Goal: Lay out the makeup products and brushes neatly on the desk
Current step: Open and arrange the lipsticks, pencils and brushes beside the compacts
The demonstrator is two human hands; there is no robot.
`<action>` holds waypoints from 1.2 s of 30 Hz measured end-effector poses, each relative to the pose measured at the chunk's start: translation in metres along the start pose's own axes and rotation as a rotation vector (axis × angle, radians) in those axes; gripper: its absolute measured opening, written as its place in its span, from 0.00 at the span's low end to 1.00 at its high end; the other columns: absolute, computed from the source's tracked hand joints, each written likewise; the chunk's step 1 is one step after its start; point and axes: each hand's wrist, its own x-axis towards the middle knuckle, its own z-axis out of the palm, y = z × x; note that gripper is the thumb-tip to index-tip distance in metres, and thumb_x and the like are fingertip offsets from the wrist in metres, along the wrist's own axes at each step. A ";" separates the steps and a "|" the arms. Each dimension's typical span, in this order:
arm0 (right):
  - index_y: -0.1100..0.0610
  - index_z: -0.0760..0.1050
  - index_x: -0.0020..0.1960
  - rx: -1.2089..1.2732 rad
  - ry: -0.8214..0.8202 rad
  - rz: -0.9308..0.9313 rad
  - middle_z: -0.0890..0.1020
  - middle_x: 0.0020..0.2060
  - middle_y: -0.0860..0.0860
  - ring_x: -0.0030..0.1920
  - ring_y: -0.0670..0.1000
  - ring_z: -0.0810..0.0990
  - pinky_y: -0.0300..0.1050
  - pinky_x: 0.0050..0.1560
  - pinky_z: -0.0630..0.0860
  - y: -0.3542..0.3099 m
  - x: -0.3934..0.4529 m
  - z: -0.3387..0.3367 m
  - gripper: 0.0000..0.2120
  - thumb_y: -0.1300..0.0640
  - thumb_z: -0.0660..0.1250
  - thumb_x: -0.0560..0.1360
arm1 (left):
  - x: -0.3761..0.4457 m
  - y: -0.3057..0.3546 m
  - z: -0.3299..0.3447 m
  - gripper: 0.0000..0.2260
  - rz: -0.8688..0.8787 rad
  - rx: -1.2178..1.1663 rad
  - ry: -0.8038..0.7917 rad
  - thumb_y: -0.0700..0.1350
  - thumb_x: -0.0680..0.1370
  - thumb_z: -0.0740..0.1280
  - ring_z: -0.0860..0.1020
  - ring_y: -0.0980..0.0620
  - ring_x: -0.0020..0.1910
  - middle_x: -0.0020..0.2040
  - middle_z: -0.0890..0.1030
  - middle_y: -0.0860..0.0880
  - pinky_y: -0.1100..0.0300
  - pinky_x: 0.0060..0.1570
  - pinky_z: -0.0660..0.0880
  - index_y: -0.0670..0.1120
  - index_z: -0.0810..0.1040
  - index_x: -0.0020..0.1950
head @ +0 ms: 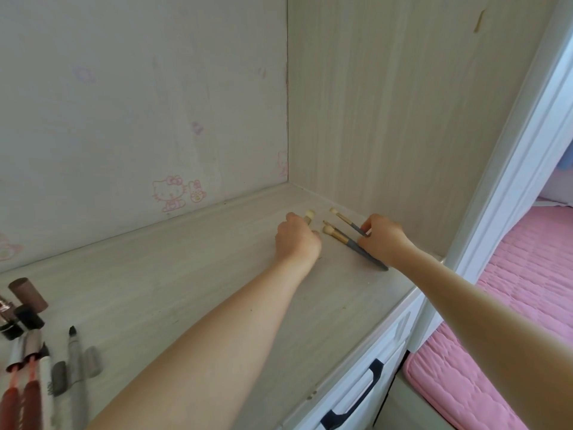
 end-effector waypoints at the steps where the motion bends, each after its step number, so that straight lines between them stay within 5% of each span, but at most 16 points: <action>1: 0.62 0.71 0.59 -0.003 -0.011 0.003 0.77 0.50 0.58 0.45 0.55 0.75 0.48 0.48 0.76 -0.002 0.000 0.000 0.14 0.56 0.64 0.77 | -0.002 0.001 0.002 0.14 0.000 -0.010 -0.008 0.44 0.78 0.63 0.76 0.40 0.58 0.60 0.74 0.40 0.53 0.52 0.75 0.40 0.69 0.62; 8: 0.63 0.78 0.53 -0.136 -0.051 0.007 0.78 0.38 0.54 0.39 0.53 0.77 0.41 0.35 0.70 -0.005 0.004 0.004 0.17 0.48 0.64 0.77 | -0.012 0.012 0.030 0.18 0.007 0.171 -0.024 0.56 0.74 0.66 0.77 0.42 0.57 0.57 0.78 0.45 0.55 0.46 0.70 0.46 0.74 0.58; 12: 0.64 0.78 0.53 -0.072 -0.039 0.049 0.78 0.39 0.55 0.39 0.53 0.76 0.42 0.39 0.73 0.001 0.007 0.003 0.15 0.51 0.65 0.77 | -0.015 0.014 0.031 0.15 0.040 0.286 -0.015 0.51 0.75 0.66 0.76 0.43 0.58 0.58 0.78 0.46 0.56 0.45 0.68 0.46 0.74 0.58; 19: 0.61 0.66 0.46 -0.202 -0.047 0.069 0.69 0.32 0.52 0.30 0.50 0.68 0.41 0.30 0.67 -0.006 0.006 0.003 0.09 0.55 0.60 0.79 | -0.008 0.002 0.011 0.14 0.029 0.299 -0.014 0.50 0.76 0.65 0.77 0.42 0.57 0.58 0.78 0.44 0.56 0.45 0.69 0.45 0.74 0.59; 23: 0.59 0.65 0.37 -0.102 -0.032 0.085 0.70 0.33 0.54 0.30 0.52 0.69 0.42 0.27 0.66 -0.004 0.004 0.008 0.13 0.54 0.62 0.77 | -0.005 -0.005 -0.001 0.14 0.007 0.199 -0.032 0.51 0.76 0.65 0.77 0.42 0.55 0.55 0.78 0.44 0.57 0.43 0.70 0.44 0.74 0.57; 29: 0.60 0.63 0.51 -0.046 0.005 0.111 0.71 0.39 0.54 0.41 0.58 0.73 0.48 0.40 0.70 -0.009 -0.005 0.009 0.09 0.54 0.58 0.78 | 0.001 -0.010 -0.012 0.10 -0.030 0.037 -0.090 0.49 0.79 0.63 0.76 0.43 0.46 0.50 0.75 0.43 0.58 0.35 0.68 0.43 0.70 0.50; 33: 0.59 0.60 0.52 -0.038 0.012 0.085 0.73 0.43 0.56 0.43 0.59 0.75 0.49 0.42 0.72 -0.010 -0.010 0.015 0.07 0.56 0.54 0.80 | 0.005 -0.015 -0.018 0.13 -0.060 -0.055 -0.106 0.48 0.80 0.61 0.78 0.39 0.54 0.56 0.77 0.39 0.54 0.47 0.75 0.39 0.72 0.57; 36: 0.58 0.62 0.52 -0.104 0.005 0.064 0.74 0.43 0.55 0.42 0.58 0.76 0.47 0.40 0.71 -0.014 -0.015 0.018 0.07 0.54 0.53 0.80 | 0.007 -0.020 -0.024 0.10 -0.139 -0.282 -0.133 0.44 0.81 0.58 0.80 0.44 0.34 0.49 0.80 0.40 0.52 0.35 0.81 0.38 0.72 0.57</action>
